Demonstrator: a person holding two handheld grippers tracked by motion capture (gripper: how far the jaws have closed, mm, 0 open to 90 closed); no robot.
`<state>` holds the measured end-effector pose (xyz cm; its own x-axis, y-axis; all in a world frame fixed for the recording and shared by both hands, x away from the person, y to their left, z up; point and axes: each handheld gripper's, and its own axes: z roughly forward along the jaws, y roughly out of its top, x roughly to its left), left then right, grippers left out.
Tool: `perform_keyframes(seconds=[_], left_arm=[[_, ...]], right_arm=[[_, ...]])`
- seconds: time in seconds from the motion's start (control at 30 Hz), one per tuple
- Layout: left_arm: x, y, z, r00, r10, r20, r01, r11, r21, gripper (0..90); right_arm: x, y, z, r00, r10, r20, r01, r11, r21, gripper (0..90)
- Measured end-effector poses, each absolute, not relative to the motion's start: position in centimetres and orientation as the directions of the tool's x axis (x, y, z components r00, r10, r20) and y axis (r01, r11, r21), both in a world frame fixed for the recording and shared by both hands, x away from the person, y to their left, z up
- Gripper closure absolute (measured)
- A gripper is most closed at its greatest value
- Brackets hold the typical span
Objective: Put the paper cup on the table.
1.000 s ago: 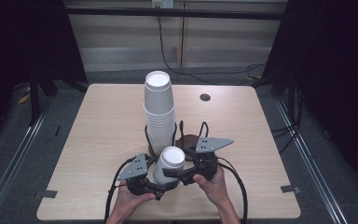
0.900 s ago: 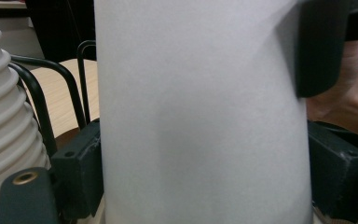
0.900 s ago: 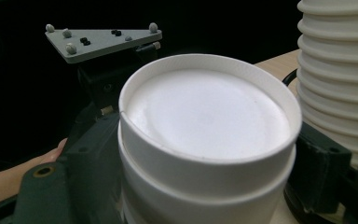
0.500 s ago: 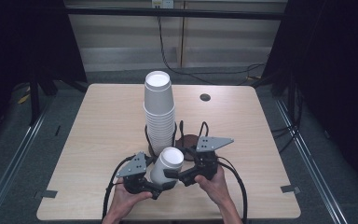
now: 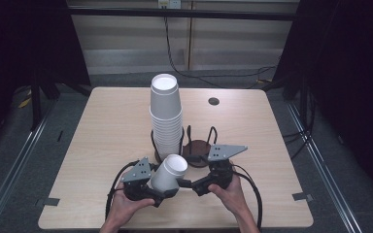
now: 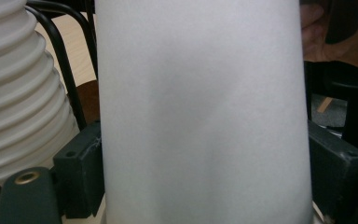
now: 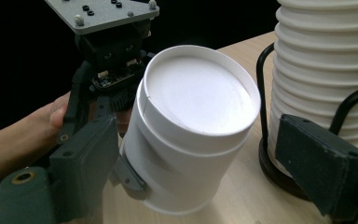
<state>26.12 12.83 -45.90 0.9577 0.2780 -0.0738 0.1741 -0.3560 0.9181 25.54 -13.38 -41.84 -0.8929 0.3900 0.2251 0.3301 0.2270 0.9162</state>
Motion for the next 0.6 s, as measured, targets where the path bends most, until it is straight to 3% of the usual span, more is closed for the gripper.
perform_keyframes(seconds=[0.6], left_arm=[[26.63, 13.25, -44.95, 0.968, 0.250, -0.031, 0.157, -0.504, 0.849, 15.3]], right_arm=[[25.66, -13.72, -41.98, -0.904, 0.384, 0.188, 0.340, 0.377, 0.861, 13.2]])
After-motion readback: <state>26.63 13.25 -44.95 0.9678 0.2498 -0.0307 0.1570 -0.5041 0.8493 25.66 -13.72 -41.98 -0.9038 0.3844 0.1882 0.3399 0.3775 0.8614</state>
